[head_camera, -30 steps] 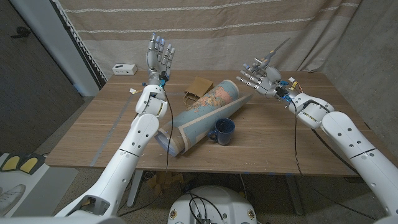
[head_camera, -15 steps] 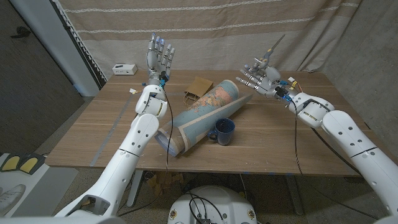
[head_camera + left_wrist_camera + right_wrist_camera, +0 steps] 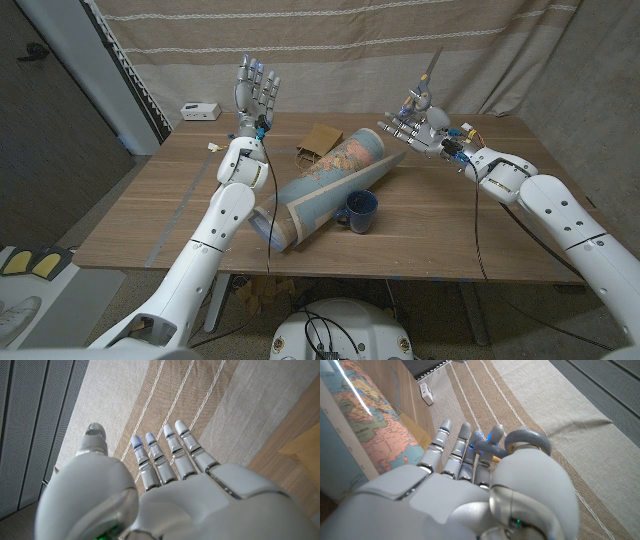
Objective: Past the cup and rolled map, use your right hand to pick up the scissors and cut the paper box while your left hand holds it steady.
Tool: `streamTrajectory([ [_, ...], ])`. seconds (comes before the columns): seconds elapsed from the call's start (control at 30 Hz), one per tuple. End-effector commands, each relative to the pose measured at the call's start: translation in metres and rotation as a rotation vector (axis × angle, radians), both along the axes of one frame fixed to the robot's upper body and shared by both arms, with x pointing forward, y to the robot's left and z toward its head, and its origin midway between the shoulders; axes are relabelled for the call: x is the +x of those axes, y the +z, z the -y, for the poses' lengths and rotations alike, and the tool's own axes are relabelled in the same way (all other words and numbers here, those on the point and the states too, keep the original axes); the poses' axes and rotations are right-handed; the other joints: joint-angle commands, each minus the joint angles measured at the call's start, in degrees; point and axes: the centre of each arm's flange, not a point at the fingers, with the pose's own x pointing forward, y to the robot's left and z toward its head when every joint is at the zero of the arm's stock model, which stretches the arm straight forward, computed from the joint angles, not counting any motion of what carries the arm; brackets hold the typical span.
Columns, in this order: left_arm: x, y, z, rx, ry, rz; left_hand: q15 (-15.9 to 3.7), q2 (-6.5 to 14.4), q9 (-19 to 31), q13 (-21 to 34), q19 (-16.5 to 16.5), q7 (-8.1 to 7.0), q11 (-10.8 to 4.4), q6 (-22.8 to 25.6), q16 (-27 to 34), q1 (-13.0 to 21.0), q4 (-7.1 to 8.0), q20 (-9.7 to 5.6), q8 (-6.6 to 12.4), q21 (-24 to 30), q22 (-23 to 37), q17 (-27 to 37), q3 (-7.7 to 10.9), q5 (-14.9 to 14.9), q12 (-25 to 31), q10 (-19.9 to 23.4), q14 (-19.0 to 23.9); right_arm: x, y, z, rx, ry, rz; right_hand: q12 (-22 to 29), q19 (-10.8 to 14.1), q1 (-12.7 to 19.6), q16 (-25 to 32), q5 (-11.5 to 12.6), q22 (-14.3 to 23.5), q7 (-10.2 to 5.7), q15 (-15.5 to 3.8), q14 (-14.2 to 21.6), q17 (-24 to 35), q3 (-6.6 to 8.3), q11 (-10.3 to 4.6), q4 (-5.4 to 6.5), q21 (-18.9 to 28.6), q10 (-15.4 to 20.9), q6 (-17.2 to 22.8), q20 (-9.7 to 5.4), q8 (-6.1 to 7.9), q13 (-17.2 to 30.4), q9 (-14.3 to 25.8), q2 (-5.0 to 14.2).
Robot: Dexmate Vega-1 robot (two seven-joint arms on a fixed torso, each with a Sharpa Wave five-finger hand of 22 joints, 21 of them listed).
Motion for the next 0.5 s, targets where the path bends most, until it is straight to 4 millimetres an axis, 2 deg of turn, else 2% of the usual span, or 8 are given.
streamTrajectory([
  [0.03,-0.0001,-0.0009,-0.0019,-0.007,0.002,0.001,-8.78,0.1,0.1,0.1,-0.1,0.02,-0.19,0.4,0.6,-0.5,-0.02,-5.63,0.18,0.0,0.2,0.1,-0.41,0.2,0.3,0.3,0.1,0.0004,0.0011,-0.0034,-0.017,0.052,0.008,2.6,0.4,-1.0,1.6,0.7,0.3,0.69,-3.07,-0.8,1.9,-0.69,0.32,0.09,0.4,-1.2,-2.3,0.96,0.68,0.2,1.9,-0.06],
  [0.13,0.0,-0.0008,-0.0021,-0.009,0.002,0.001,-8.78,0.1,0.1,0.1,-0.1,0.03,-0.19,0.4,0.6,-0.5,-0.01,-5.62,0.15,0.0,0.2,0.1,-0.41,0.2,0.3,0.3,0.1,0.0008,0.0014,-0.0044,-0.005,0.074,0.003,4.6,0.3,-1.9,2.3,0.9,0.2,1.02,-2.97,-1.7,2.9,-1.22,0.74,0.33,0.3,-1.8,-3.4,1.55,1.27,0.2,3.2,-0.3],
  [0.23,0.0003,-0.0012,-0.0021,-0.01,0.001,-0.001,-8.79,0.1,0.1,0.1,-0.1,0.0,-0.29,0.4,0.6,-0.6,0.01,-5.61,0.09,0.0,0.2,0.1,-0.42,0.2,0.3,0.3,0.1,0.002,0.0021,-0.0047,0.0,0.086,0.006,5.7,0.2,-2.2,2.3,1.2,0.1,1.01,-2.47,-2.6,2.9,-1.52,0.9,0.27,0.1,-3.4,-4.1,1.95,1.24,0.2,3.4,-0.59],
  [0.4,0.0005,-0.002,-0.0019,-0.013,0.0,0.0,-8.79,0.1,0.1,0.1,-0.1,-0.04,-0.27,0.4,0.6,-0.6,0.03,-5.63,0.05,0.0,0.2,0.1,-0.44,0.2,0.4,0.4,0.1,0.0032,0.0016,-0.0056,0.002,0.115,0.011,7.9,-1.4,-2.5,-0.9,2.3,-0.3,1.05,-0.43,-6.3,0.8,-2.35,1.54,-0.15,-0.7,-9.7,-6.4,3.98,1.25,-0.5,4.6,-1.83],
  [0.5,0.0004,-0.0034,-0.0019,-0.015,0.0,-0.002,-8.79,0.1,0.1,0.1,-0.1,-0.07,-0.29,0.4,0.6,-0.6,0.03,-5.64,0.03,0.0,0.2,0.1,-0.44,0.2,0.4,0.5,0.1,0.0034,0.0016,-0.0062,-0.015,0.132,0.024,8.5,-1.7,-2.4,-1.9,2.7,-0.4,1.3,0.12,-6.4,-0.2,-2.38,1.6,-0.28,-0.8,-9.9,-6.7,4.37,1.28,-1.2,4.8,-1.86],
])
